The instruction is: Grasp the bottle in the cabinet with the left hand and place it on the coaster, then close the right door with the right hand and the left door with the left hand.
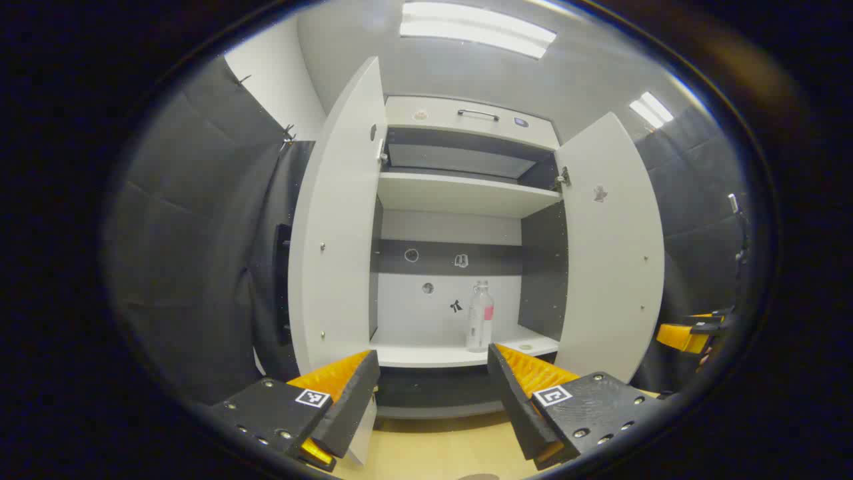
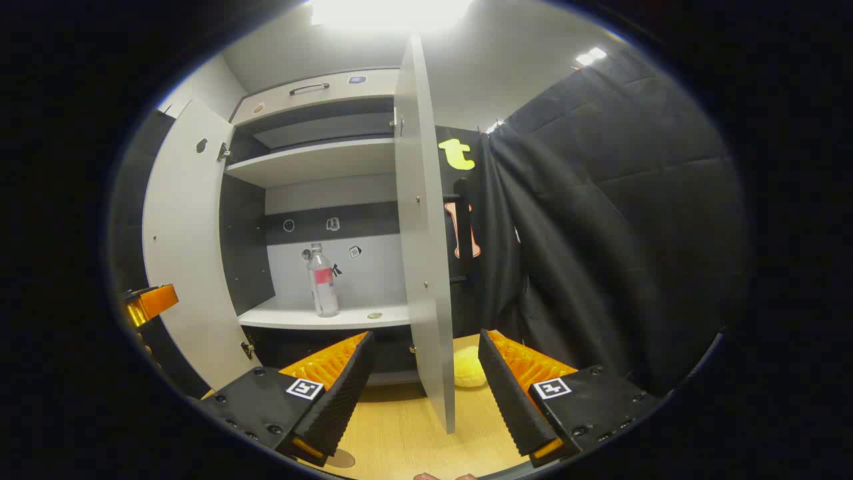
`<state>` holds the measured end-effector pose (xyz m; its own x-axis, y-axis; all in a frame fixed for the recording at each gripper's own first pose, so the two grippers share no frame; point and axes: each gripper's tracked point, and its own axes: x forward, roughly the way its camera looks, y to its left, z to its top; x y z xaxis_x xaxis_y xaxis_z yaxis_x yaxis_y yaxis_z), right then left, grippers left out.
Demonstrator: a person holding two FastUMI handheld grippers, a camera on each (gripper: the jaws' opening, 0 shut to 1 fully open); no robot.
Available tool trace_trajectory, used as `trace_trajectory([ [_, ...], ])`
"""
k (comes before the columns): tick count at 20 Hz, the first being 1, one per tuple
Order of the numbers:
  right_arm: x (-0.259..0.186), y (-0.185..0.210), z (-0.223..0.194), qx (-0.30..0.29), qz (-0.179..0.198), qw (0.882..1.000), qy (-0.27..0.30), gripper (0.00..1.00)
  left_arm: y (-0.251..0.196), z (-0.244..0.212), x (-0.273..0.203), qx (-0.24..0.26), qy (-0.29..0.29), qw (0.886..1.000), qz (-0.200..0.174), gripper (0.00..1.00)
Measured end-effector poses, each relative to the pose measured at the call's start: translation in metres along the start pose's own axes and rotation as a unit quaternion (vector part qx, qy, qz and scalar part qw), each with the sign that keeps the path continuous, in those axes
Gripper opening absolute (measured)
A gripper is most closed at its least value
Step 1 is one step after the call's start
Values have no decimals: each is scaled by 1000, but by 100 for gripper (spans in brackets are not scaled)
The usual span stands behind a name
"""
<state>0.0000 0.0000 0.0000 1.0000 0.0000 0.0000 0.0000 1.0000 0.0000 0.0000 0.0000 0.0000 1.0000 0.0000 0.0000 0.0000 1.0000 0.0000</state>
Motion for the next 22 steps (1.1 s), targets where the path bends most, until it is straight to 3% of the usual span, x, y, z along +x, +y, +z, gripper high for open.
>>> trace_trajectory([
  [22, -1, 3, -5, 8, -1, 1000, 7, 98, -6, -31, -21, 2, 25, 1000, -3, 94],
])
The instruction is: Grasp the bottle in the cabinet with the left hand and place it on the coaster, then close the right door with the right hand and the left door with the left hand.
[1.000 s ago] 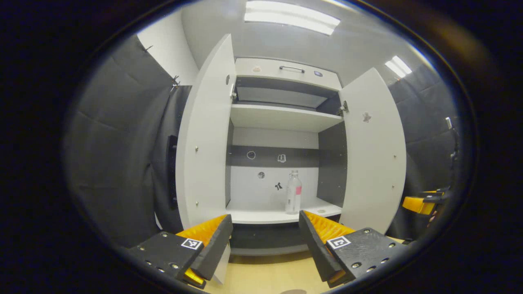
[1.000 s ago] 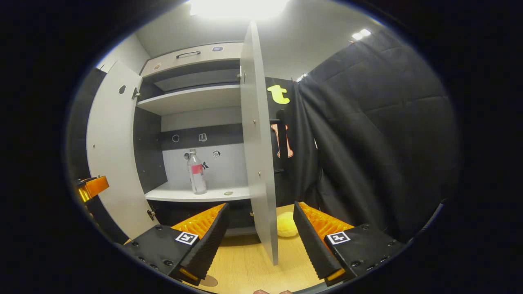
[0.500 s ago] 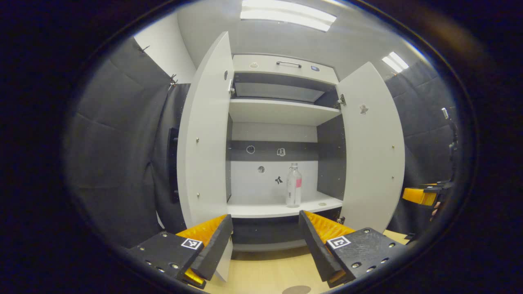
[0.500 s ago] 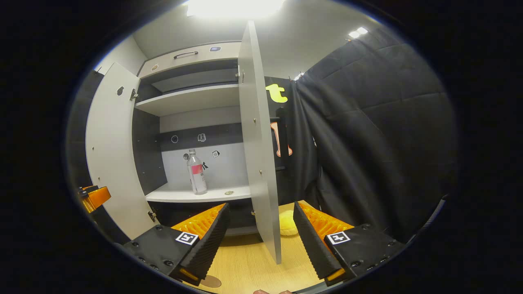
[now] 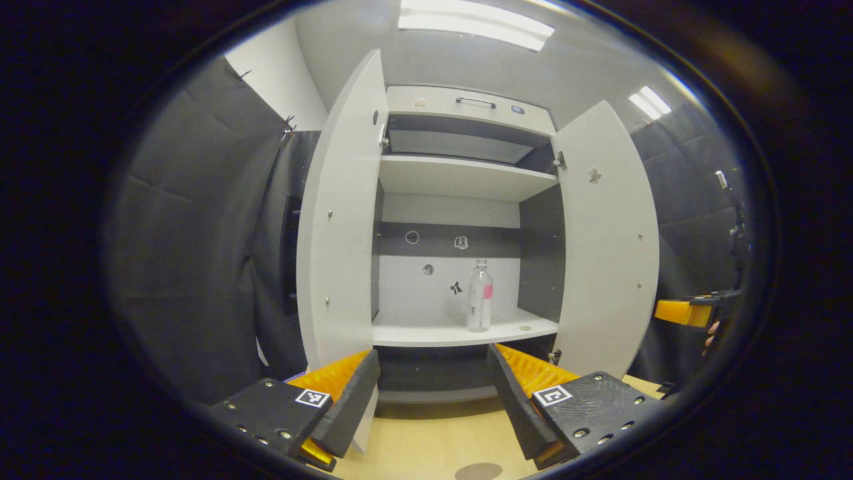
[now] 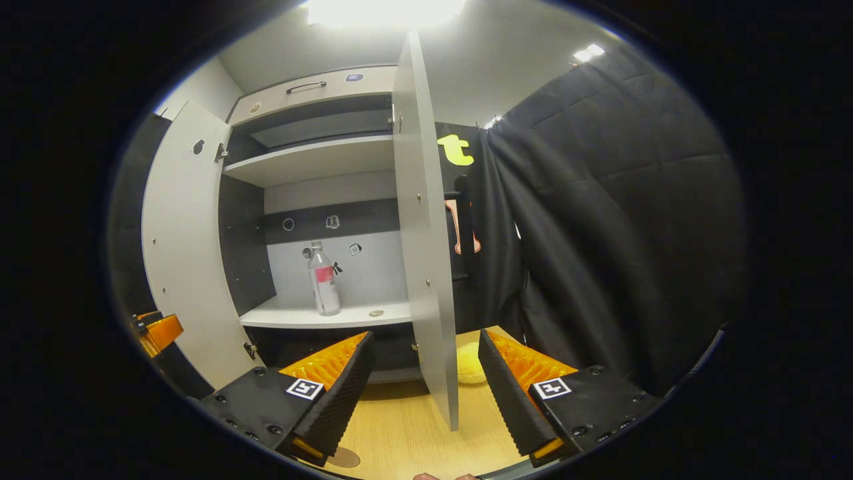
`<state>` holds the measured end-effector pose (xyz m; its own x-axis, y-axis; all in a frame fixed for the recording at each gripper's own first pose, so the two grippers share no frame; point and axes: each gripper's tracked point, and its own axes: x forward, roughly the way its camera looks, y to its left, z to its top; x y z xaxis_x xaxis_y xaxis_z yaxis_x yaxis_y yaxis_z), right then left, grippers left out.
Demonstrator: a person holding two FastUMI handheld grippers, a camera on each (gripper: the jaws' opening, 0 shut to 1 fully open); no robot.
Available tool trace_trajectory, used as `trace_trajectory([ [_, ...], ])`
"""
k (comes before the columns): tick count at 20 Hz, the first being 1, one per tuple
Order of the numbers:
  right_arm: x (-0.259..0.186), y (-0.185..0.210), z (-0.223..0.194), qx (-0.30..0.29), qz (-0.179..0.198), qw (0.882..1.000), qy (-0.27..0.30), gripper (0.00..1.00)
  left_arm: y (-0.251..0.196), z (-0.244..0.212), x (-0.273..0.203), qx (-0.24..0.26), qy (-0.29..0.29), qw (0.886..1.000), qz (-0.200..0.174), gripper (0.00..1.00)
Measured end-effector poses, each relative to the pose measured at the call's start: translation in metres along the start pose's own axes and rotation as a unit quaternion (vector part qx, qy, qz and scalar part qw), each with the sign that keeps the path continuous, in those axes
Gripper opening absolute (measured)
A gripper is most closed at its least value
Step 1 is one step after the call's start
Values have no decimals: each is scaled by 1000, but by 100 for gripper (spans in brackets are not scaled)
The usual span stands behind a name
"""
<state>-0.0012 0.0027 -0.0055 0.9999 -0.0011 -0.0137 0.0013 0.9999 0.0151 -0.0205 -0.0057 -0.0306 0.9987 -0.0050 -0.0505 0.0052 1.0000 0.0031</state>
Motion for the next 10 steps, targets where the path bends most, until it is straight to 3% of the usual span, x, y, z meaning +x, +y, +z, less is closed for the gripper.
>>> trace_trajectory([
  [5, 3, -8, -3, -14, -38, 999, 7, 98, -24, 9, 18, -34, 8, 999, -33, 94],
  [10, 9, -20, -6, -33, -90, 995, 2, 96, -40, 20, 57, -30, 21, 998, -56, 95],
])
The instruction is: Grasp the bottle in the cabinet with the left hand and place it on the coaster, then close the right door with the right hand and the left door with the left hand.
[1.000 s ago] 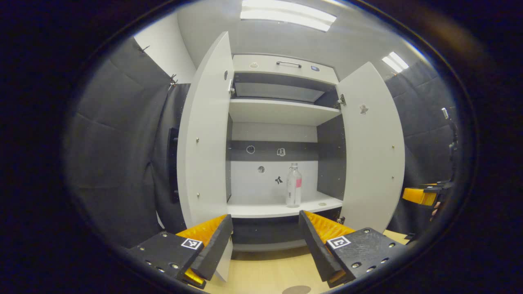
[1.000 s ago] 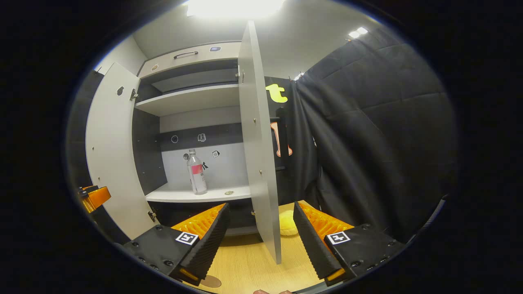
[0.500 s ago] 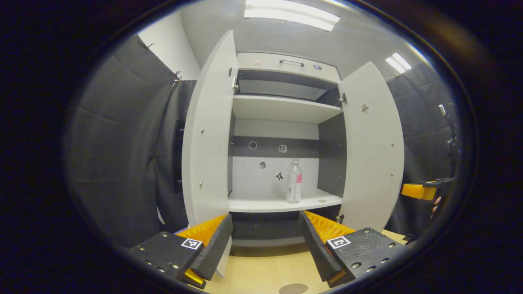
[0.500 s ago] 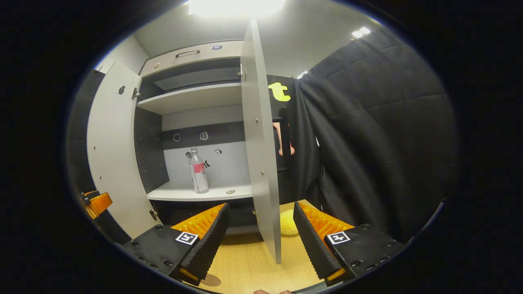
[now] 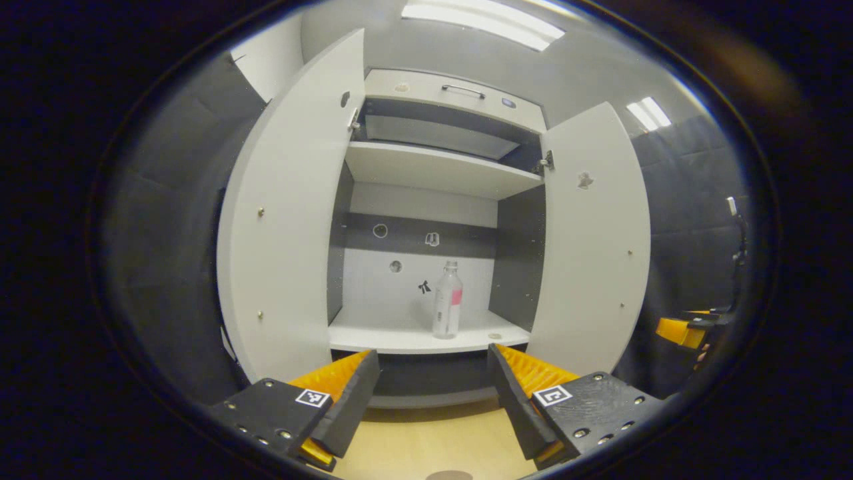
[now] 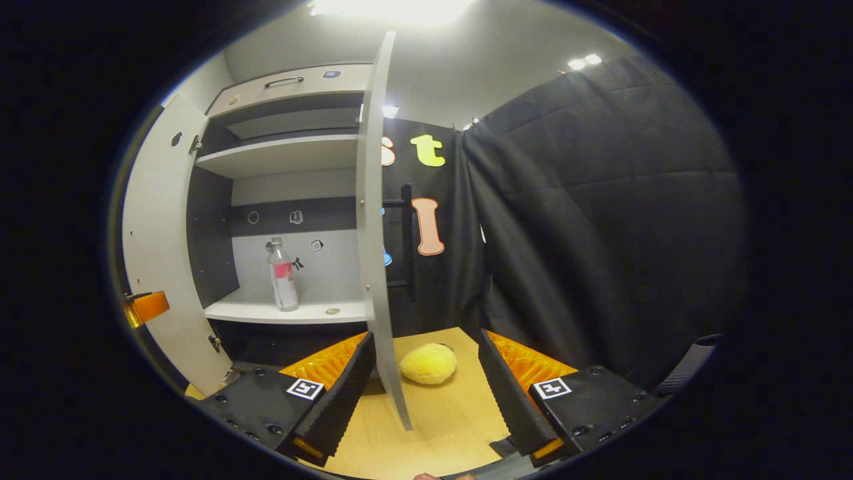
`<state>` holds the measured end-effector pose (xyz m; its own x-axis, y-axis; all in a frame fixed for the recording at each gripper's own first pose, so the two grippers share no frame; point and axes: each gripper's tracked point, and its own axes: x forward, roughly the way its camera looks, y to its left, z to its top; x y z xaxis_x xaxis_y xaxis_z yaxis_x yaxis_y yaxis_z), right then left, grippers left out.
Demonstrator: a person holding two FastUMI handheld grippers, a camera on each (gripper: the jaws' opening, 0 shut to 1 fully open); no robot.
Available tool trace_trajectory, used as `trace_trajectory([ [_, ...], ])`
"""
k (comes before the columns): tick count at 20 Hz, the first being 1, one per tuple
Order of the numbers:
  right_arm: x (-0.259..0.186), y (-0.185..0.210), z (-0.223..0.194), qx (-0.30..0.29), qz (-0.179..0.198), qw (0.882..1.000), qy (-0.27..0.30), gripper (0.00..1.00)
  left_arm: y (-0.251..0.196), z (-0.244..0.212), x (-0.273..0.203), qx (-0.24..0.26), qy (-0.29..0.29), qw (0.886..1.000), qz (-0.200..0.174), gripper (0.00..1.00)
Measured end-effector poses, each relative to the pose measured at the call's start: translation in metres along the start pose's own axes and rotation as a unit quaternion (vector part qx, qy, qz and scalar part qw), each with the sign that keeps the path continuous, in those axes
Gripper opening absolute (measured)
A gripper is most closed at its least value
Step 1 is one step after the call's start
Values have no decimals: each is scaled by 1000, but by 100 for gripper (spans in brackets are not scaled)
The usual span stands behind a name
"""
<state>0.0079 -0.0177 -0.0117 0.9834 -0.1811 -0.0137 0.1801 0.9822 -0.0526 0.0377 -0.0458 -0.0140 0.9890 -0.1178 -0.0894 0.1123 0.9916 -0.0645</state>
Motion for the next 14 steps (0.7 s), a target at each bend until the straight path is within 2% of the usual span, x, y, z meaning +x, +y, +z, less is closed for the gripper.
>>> trace_trajectory([
  [2, 1, -3, 1, 0, -18, 1000, -5, 98, -2, 5, 21, 0, -10, 1000, 2, 98],
  [6, -1, -2, 7, 20, -42, 999, -19, 98, -12, 8, 69, 1, -8, 1000, -4, 94],
  [9, 29, -25, 13, 26, -60, 997, -31, 96, -22, 11, 106, -4, 5, 1000, -9, 94],
  [10, 37, -32, 14, 28, -66, 997, -34, 98, -24, 14, 117, -3, 5, 1000, -9, 94],
  [14, 66, -48, 17, 42, -79, 995, -37, 96, -28, 21, 159, 22, 2, 1000, -3, 94],
])
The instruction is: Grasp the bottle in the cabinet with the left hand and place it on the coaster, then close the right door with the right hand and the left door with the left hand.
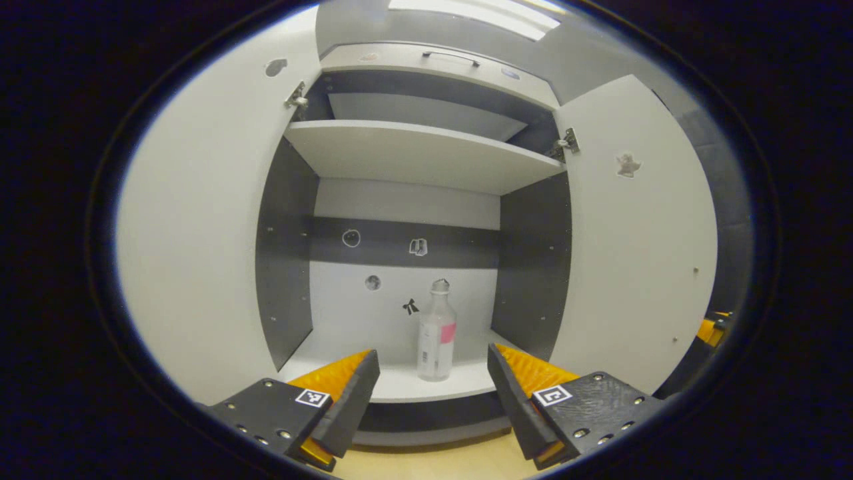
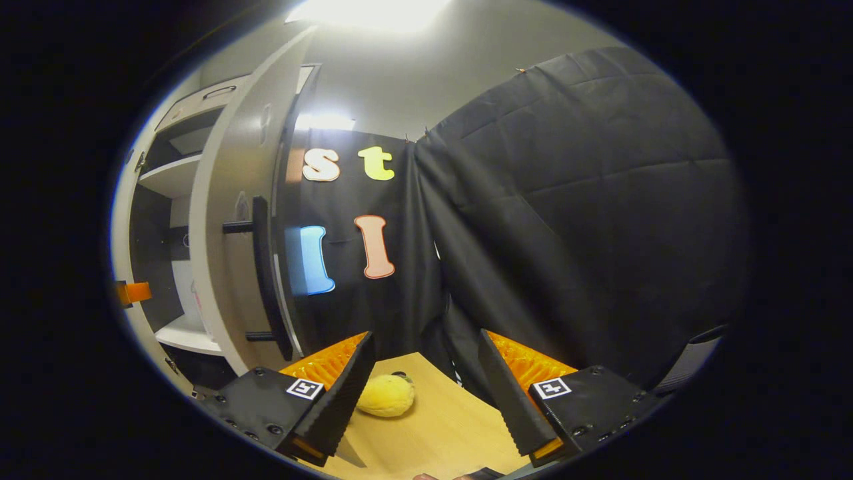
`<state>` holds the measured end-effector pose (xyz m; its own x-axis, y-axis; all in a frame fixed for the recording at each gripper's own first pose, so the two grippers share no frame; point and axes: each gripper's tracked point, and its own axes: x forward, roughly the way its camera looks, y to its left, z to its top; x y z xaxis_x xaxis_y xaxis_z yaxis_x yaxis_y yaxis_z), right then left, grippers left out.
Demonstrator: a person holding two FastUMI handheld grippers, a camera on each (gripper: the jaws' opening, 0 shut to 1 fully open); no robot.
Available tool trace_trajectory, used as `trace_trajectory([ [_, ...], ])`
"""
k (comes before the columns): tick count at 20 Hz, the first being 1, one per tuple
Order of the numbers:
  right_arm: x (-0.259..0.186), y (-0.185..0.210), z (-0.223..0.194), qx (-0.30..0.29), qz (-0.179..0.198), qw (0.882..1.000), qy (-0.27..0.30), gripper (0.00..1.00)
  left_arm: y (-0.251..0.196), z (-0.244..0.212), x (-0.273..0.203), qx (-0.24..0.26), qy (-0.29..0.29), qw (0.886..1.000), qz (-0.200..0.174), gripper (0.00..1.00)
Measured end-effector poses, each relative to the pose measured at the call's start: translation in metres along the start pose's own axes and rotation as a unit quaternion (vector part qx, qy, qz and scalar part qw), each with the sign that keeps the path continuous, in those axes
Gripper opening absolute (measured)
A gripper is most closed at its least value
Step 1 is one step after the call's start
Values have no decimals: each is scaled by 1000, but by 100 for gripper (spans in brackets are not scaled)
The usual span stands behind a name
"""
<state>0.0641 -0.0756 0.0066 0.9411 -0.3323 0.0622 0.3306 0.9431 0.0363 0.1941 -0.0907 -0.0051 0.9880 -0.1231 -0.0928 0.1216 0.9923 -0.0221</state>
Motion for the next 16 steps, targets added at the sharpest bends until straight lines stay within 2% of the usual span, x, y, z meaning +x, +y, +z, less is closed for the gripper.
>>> trace_trajectory([
  [4, 15, -13, -6, 5, -22, 1000, 0, 98, -9, 5, 43, 32, -10, 999, -11, 94],
  [6, 17, -21, -8, 13, -36, 999, -2, 98, -9, 8, 62, 45, -20, 999, -5, 94],
  [9, 18, -39, -15, 8, -66, 998, -3, 96, -16, 4, 87, 42, -22, 999, -10, 94],
  [10, 18, -43, -17, 8, -72, 997, 0, 98, -15, 2, 95, 45, -22, 999, -8, 94],
  [12, 22, -51, -21, 9, -83, 997, 6, 96, -15, -1, 108, 51, -21, 998, -8, 94],
  [13, 24, -53, -22, 11, -88, 996, 9, 92, -15, -3, 114, 54, -19, 998, -10, 94],
  [14, 26, -55, -24, 14, -92, 996, 11, 96, -15, -7, 121, 58, -16, 998, -10, 94],
  [15, 28, -56, -24, 17, -95, 995, 12, 92, -15, -10, 128, 62, -13, 998, -10, 94],
  [16, 29, -58, -24, 18, -98, 995, 13, 92, -15, -14, 133, 64, -10, 998, -9, 94],
])
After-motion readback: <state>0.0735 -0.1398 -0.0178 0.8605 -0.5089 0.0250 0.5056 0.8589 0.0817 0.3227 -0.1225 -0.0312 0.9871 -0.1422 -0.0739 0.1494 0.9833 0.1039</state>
